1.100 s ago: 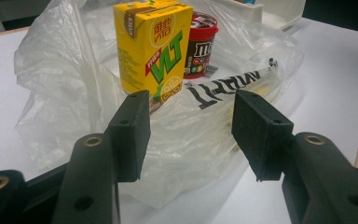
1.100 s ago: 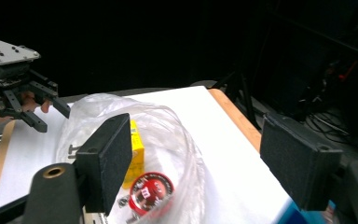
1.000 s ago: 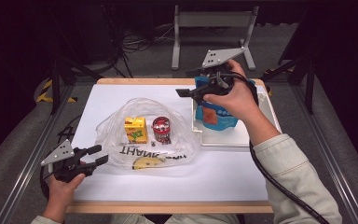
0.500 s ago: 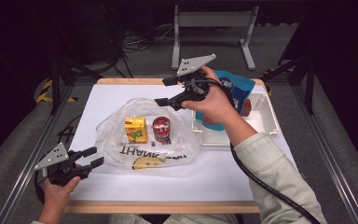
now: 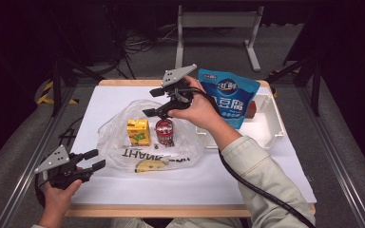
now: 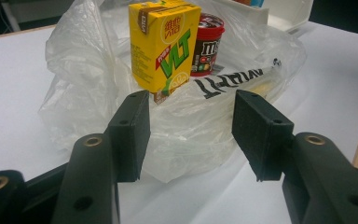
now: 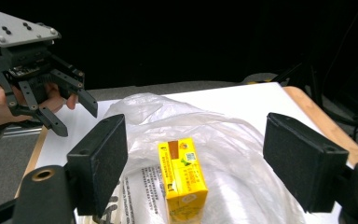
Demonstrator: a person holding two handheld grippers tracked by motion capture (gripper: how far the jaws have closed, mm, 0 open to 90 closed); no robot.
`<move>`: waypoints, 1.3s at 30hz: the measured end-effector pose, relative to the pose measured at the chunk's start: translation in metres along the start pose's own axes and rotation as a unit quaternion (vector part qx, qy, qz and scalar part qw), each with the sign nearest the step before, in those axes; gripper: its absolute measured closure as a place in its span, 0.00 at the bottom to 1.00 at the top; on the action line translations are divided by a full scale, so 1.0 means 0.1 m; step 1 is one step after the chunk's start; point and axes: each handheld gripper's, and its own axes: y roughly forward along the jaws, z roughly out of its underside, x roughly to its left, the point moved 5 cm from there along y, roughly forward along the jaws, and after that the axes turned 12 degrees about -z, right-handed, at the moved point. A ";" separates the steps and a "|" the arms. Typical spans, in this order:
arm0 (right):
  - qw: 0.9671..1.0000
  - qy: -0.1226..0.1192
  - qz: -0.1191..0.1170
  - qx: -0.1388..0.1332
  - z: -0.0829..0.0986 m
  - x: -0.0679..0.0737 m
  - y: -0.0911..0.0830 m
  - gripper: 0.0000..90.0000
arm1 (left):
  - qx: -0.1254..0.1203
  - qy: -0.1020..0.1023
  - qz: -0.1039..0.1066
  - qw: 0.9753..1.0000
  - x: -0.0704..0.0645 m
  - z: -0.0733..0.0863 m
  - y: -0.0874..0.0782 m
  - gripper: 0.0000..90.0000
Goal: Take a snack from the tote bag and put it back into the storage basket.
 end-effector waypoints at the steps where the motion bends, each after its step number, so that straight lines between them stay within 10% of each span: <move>1: 1.000 0.000 0.000 0.000 0.00 0.00 0.00 0.25 | 0.000 0.000 0.000 1.000 0.00 0.00 0.00 0.52; 39: 0.998 0.047 -0.033 0.035 0.58 -0.14 0.70 0.24 | -0.003 0.005 0.011 1.000 0.00 -0.03 0.06 0.52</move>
